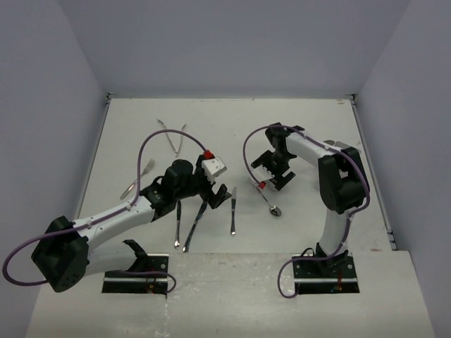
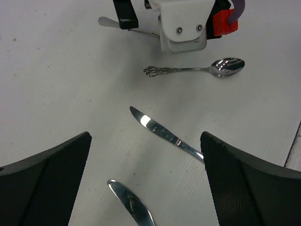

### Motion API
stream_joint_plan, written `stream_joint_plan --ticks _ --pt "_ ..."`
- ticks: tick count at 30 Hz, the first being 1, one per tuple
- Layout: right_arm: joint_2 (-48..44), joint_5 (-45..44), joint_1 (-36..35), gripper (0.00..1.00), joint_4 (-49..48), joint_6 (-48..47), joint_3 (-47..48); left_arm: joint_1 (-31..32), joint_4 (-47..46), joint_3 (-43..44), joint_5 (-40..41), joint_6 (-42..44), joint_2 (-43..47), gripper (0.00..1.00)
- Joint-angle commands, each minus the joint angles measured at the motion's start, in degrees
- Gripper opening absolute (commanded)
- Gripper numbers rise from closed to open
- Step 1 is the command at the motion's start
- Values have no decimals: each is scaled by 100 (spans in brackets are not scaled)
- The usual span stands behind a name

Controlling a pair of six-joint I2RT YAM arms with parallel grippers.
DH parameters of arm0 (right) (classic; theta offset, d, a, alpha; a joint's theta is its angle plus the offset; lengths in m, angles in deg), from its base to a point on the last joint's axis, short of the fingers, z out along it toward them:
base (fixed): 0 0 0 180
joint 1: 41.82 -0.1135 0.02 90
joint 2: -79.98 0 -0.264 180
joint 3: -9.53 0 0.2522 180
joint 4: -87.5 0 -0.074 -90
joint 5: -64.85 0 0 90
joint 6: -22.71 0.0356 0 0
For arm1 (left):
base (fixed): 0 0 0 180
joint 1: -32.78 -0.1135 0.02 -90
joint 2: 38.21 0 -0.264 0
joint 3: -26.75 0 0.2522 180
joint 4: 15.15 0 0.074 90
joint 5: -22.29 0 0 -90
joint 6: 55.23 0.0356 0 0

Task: Sort the eating utensils into containers

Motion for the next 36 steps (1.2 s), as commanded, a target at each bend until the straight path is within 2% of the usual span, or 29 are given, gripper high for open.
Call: stream_joint_plan --ticks 1,5,11,16,19,24,25,31,32,36 --pt "116 45 -23 91 274 -1880 290 26 -291 -118 140 -84 -26 100" --pt "152 54 -59 84 757 -2239 334 26 -291 -92 202 -101 -174 100" --pt "187 28 -103 85 986 -2416 360 26 -299 -57 254 -101 -350 100" --pt "187 -122 -129 86 1153 -2961 352 26 -457 -110 254 -145 -439 100" --pt "152 -131 -138 86 1040 -2900 317 26 -458 -101 307 -145 -465 100" --pt "55 220 -138 91 222 -1715 343 26 -458 -48 333 -145 -465 100" --pt "12 438 -146 99 56 -1583 352 26 -458 -22 333 -145 -474 100" --pt "-85 1704 -6 99 54 -169 869 26 -291 110 456 -110 -456 100" --pt "-155 2133 29 99 46 173 992 26 -273 145 465 -101 -448 100" --pt "-568 2997 301 99 -252 861 985 26 -177 198 544 -49 -316 100"
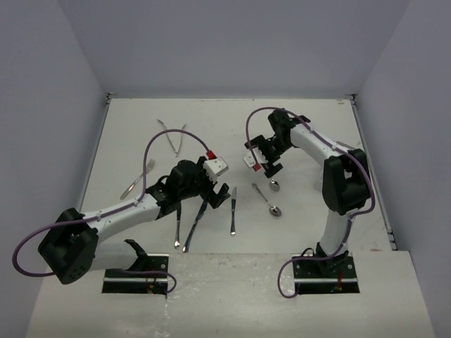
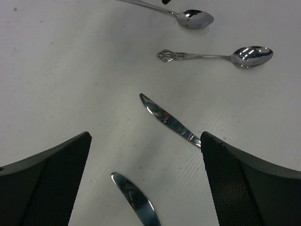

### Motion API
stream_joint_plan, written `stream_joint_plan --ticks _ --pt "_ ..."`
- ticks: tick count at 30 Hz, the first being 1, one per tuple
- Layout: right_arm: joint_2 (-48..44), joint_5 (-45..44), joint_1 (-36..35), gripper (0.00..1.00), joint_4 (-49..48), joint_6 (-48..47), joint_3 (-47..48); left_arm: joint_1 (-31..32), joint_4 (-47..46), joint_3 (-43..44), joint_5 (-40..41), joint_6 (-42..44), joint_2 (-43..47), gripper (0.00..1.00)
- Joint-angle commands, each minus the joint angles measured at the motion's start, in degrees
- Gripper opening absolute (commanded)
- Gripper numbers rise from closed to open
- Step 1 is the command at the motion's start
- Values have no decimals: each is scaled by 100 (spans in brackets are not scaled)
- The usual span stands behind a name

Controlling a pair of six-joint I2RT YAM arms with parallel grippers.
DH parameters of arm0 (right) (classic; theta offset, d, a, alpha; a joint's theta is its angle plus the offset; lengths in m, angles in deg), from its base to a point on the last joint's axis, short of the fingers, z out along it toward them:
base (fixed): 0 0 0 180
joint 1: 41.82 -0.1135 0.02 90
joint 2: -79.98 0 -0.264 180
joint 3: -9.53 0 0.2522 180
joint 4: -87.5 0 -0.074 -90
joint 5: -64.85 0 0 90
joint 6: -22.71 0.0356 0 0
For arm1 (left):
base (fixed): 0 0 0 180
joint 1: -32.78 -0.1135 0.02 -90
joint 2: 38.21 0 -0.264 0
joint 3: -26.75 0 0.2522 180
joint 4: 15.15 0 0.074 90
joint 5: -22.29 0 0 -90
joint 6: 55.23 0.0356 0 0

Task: Sort the eating utensils into containers

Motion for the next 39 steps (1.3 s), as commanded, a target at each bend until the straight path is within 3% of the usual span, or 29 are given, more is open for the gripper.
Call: stream_joint_plan --ticks 1,2,4,5,6,7,9,10,12,14,16,21,22,23,24,25,26,27,28,31,39 --pt "-693 1275 229 99 -658 734 115 26 -45 274 144 48 224 100" --pt "-929 1425 247 99 -1019 1519 19 26 7 301 249 48 277 100" --pt "-1176 1278 256 99 -2702 2733 -87 26 77 345 416 -5 496 100" --pt "-1299 1059 265 99 -3615 4585 -262 26 69 345 539 -22 584 100" --pt "-1457 404 317 99 -5207 5630 -298 26 43 327 601 -31 768 100" --pt "-1528 -159 352 99 -5989 7842 -334 26 25 319 688 -40 857 100" --pt "-1765 -2077 475 99 -6977 9543 -351 26 25 336 1040 -58 1119 100" --pt "-1862 -2498 511 99 -7016 10665 -369 26 17 388 1111 -58 1208 100" --pt "-2021 -2566 555 99 -6938 11341 -361 26 156 494 1427 -58 1419 100" --pt "-2092 -2083 686 99 -6501 11617 138 26 454 678 1602 108 1577 100" --pt "-1987 -1004 827 99 -5709 11538 761 26 509 740 1778 223 1841 100" --pt "-1451 1447 1723 99 -5723 13011 1396 26 342 653 1840 522 2508 100" --pt "-1320 2218 1846 99 -5768 13667 1615 26 385 661 1910 583 2579 100" --pt "-1379 2304 1925 99 -5795 13735 1617 26 429 679 1928 610 2650 100" --pt "-1580 1870 1874 99 -5542 13474 1565 26 482 722 1946 619 2755 100" --pt "-1860 1187 1708 99 -5401 12341 1147 26 552 749 1972 619 2799 100" --pt "-2490 -708 1141 99 -5208 11720 908 26 683 767 2016 593 2826 100" --pt "-2748 -1701 848 99 -5345 10713 392 26 737 810 2051 558 2878 100" --pt "-3099 -2782 480 99 -5608 10520 187 26 798 819 2113 471 2914 100" --pt "-3427 -2679 476 99 -5584 10895 -201 26 834 837 2148 391 2914 100" --pt "-3411 -378 941 99 -5611 11687 -186 26 1053 1039 1727 189 2932 100"
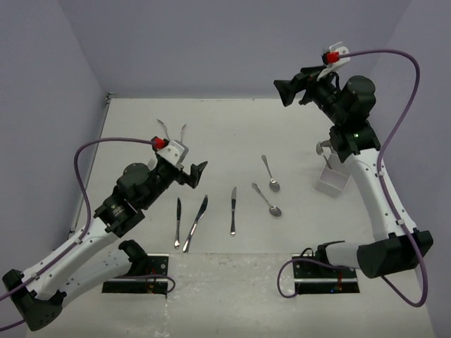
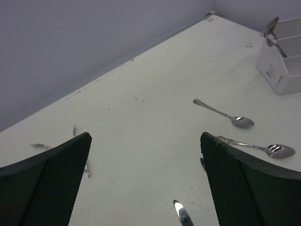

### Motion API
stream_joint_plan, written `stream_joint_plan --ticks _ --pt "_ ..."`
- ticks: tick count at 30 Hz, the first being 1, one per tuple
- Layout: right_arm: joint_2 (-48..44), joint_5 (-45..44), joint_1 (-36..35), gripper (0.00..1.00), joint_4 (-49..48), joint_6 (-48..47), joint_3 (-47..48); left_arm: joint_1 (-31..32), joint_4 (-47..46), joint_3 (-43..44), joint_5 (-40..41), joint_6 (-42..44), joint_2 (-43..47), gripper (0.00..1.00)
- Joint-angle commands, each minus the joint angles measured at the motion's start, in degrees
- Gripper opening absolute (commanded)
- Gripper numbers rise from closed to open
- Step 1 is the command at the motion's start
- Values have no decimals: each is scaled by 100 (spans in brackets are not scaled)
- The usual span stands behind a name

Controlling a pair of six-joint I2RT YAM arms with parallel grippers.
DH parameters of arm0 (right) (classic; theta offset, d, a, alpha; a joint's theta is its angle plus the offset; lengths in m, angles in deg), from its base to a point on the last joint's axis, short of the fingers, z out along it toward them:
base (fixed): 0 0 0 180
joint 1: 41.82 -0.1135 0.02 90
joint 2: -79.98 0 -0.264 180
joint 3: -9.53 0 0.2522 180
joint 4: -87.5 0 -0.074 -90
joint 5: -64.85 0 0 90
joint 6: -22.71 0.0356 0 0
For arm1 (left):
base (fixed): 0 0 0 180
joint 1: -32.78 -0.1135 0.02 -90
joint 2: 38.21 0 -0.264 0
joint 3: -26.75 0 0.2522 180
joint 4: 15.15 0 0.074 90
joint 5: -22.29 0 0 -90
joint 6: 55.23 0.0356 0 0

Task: Sort the eating utensils into containers

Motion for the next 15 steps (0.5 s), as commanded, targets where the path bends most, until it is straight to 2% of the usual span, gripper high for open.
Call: stream_joint_plan --ticks 1,5,6,10,15 --pt "174 600 107 99 59 189 209 26 0 263 -166 -240 112 100" --pt "332 -304 46 99 1312 380 323 26 -53 149 -79 -398 218 100" --pt "368 -585 28 99 1578 939 245 26 -61 140 -52 -407 218 100" --pt "543 -2226 -357 99 2650 1630 -291 26 -44 149 229 -407 113 100" --pt "1202 -2556 -763 97 3741 1822 -467 26 -340 79 308 -346 -54 100"
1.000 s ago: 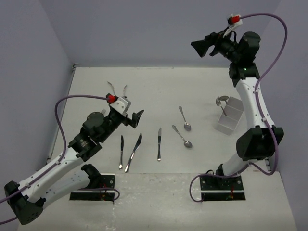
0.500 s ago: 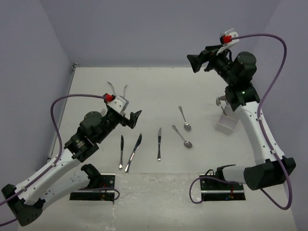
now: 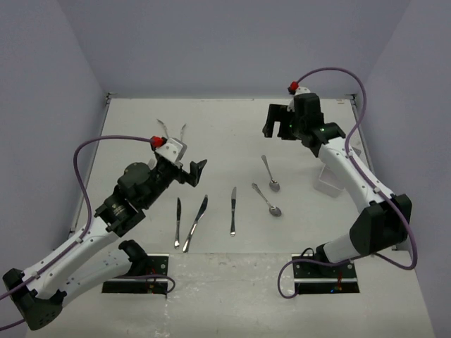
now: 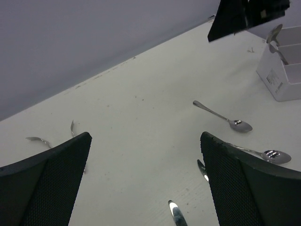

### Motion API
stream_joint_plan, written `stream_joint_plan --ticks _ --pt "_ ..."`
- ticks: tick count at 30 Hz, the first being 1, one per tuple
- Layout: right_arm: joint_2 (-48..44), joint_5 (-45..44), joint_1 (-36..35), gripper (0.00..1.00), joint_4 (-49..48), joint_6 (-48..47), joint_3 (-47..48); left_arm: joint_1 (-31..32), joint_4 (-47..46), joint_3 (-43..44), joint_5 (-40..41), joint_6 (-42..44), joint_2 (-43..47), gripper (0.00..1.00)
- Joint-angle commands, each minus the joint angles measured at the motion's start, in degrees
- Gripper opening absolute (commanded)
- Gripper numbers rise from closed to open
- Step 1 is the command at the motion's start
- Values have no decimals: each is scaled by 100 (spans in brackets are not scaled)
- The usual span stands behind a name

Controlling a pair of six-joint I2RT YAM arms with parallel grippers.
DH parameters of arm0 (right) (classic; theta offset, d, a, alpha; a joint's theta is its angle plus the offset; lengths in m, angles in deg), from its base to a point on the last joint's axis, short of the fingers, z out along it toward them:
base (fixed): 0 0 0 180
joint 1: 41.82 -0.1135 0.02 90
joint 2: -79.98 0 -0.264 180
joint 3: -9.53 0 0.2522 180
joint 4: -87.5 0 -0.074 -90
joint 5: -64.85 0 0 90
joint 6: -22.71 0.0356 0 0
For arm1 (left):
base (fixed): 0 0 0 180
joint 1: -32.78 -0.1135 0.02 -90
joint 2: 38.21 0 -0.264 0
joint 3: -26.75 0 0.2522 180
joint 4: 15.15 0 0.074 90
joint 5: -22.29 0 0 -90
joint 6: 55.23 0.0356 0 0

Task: Sort the eating utensils into containers

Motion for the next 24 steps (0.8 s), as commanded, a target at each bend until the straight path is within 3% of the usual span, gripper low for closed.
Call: stream_joint_plan --ticks 1,6,15,24 --pt "470 -714 -326 97 1089 466 -209 17 -384 26 216 -7 -124 100" --pt "1348 -679 -397 93 1107 790 -421 26 -692 -150 366 151 -213 100" --pt "2552 -354 -397 90 1045 1169 53 17 -851 -167 383 301 -283 100" --pt "2923 -415 -458 86 1089 1362 1 8 -1052 -106 839 231 -371 100"
